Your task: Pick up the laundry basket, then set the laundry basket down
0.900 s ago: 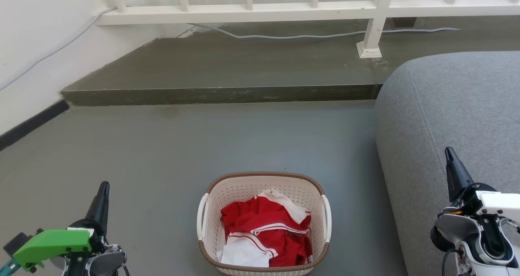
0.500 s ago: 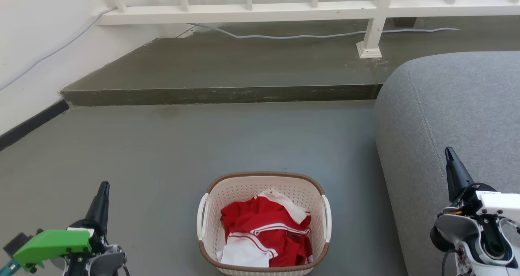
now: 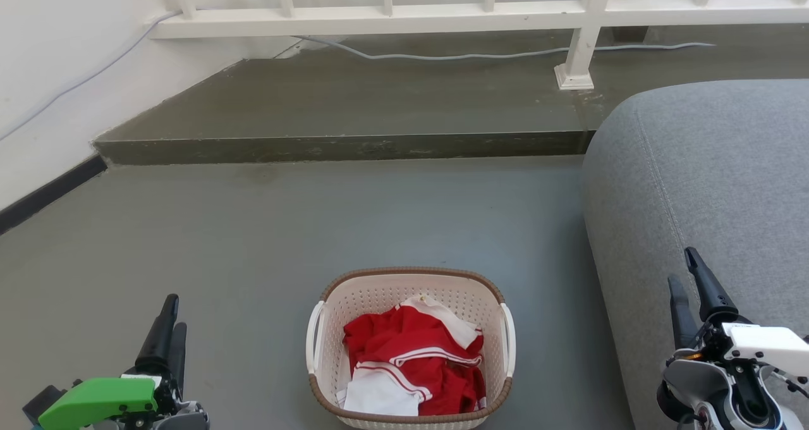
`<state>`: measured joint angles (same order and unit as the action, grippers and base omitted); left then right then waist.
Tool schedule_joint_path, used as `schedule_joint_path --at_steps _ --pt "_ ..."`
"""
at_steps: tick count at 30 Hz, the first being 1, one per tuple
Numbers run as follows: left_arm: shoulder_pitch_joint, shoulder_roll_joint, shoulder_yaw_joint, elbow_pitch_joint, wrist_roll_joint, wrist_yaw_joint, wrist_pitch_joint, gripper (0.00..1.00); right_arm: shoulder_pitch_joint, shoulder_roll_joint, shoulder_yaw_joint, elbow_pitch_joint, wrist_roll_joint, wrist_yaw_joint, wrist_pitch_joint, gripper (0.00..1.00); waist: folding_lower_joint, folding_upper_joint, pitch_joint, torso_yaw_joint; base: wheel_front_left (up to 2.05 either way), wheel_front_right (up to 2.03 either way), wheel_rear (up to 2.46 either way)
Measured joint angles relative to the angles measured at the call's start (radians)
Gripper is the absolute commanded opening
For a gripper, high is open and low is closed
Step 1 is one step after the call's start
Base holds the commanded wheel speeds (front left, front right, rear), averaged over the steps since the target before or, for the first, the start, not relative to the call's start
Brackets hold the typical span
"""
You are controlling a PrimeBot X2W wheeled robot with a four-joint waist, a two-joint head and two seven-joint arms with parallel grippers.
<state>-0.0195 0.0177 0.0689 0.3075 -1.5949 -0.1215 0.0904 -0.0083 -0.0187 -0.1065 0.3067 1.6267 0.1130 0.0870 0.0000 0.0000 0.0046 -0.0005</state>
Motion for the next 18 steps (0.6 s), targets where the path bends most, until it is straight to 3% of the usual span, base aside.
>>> schedule_joint_path --at_steps 18 --pt "-0.001 0.044 -0.052 -0.057 0.151 0.000 -0.075 1.00 -0.008 -0.021 0.088 -0.063 -0.124 0.000 -0.071 1.00 0.0000 0.0000 0.003 -0.001 0.00 0.00 0.00"
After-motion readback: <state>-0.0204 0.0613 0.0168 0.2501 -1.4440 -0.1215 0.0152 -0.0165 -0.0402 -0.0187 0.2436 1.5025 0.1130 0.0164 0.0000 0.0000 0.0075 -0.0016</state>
